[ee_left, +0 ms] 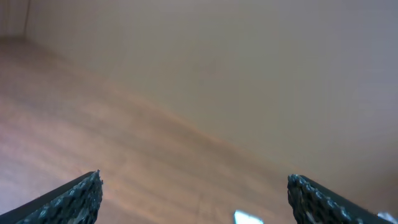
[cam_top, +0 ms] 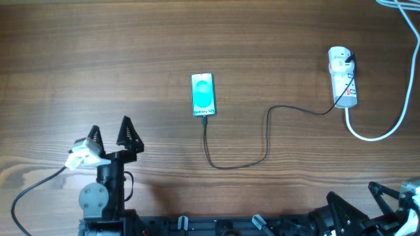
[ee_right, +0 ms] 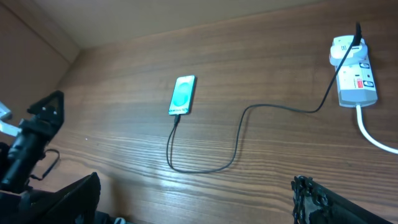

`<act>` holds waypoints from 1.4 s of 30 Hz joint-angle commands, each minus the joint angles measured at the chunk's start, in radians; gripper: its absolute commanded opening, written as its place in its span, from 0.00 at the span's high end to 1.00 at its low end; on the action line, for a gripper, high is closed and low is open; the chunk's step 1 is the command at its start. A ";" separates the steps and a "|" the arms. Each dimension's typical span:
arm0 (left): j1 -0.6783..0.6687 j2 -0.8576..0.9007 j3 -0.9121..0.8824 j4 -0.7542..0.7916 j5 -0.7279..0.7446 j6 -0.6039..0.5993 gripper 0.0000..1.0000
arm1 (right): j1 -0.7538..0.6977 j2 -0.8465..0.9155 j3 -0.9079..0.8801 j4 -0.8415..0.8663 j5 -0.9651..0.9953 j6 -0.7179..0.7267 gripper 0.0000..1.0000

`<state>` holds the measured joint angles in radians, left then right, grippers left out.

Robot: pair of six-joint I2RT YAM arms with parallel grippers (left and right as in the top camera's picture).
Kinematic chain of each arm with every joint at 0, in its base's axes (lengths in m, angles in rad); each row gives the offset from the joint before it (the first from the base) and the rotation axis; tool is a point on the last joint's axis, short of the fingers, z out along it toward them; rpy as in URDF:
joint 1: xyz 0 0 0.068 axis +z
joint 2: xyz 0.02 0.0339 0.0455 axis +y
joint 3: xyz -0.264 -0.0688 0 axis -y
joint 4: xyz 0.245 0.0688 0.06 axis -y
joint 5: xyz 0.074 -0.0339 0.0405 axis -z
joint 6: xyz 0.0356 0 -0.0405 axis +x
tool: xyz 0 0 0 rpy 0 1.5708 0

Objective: Plug charger to phone and switch on socket

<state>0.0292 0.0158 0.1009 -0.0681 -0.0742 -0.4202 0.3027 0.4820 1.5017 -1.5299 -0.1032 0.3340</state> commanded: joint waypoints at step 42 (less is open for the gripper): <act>-0.058 -0.013 -0.064 -0.071 0.077 0.023 0.00 | 0.001 -0.015 0.008 0.002 0.018 -0.016 0.00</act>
<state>-0.0254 0.0135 0.0452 -0.1459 -0.0090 -0.4164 0.3027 0.4820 1.5017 -1.5299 -0.1032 0.3340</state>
